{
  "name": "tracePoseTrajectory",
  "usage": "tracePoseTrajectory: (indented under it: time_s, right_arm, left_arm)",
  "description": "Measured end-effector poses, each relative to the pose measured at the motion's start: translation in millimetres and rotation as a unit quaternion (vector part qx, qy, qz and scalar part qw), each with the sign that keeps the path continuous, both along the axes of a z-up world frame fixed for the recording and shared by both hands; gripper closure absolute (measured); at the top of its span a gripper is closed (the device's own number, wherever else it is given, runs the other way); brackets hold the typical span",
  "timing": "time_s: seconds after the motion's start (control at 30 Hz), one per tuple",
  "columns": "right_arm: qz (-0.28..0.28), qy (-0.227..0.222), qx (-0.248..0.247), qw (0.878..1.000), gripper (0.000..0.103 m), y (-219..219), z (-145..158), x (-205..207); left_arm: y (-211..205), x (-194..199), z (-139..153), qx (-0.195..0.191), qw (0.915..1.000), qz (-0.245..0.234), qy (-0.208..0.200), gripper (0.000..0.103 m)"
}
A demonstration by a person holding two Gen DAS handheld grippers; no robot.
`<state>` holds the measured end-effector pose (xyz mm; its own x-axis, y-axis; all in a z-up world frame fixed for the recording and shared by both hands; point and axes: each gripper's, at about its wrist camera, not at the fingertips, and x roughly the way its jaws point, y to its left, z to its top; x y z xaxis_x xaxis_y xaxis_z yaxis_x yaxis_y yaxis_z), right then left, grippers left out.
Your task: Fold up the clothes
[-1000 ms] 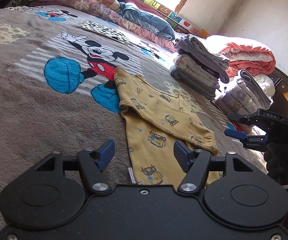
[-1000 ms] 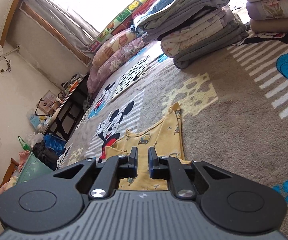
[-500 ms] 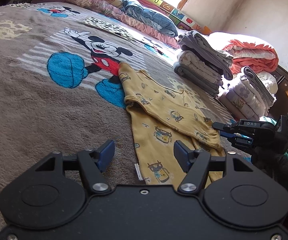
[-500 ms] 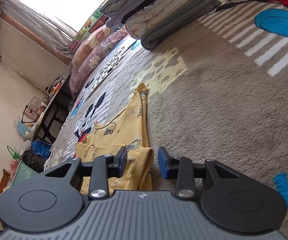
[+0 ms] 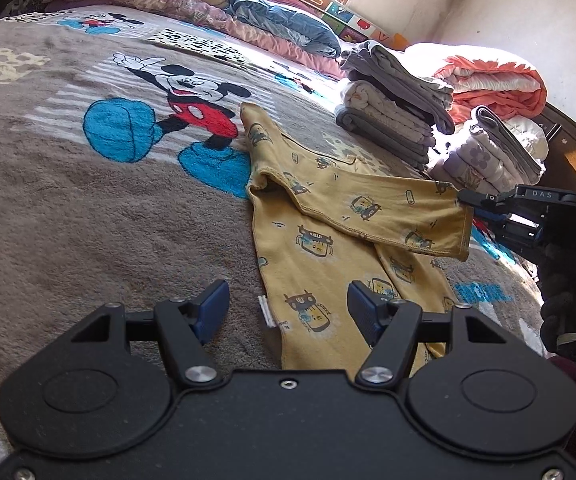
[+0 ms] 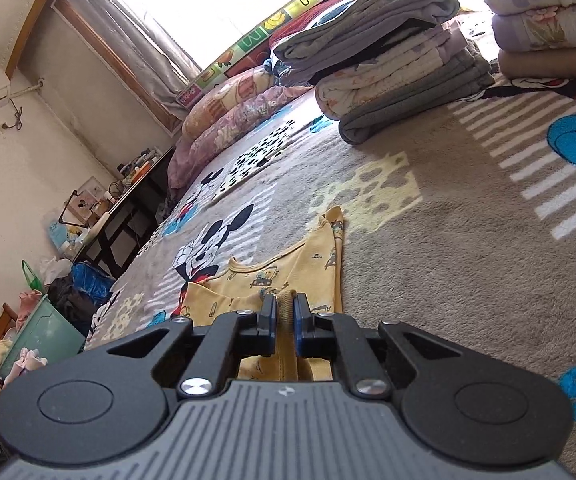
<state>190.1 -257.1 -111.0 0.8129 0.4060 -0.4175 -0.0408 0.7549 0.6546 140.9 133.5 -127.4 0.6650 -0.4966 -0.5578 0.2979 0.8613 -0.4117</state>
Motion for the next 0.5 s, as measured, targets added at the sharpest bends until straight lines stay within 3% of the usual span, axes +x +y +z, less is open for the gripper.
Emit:
tracePoseTrajectory:
  time_s: [0.23,0.37,0.5]
  right_arm:
    - [-0.001,0.008,0.053,0.999,0.094,-16,9,-9]
    - [-0.009,0.014,0.063,0.998,0.095,-26,10,-7]
    - [-0.002,0.045,0.051,0.998,0.094,-27,2,1]
  left_arm:
    - [-19,-14,1,0.065,0.9974,-0.025,-0.022,0.038]
    - [-31,-30,0,0.098,0.9942,-0.033,-0.028,0.038]
    - [-35,-43,-1,0.106,0.9936,-0.030,-0.024,0.038]
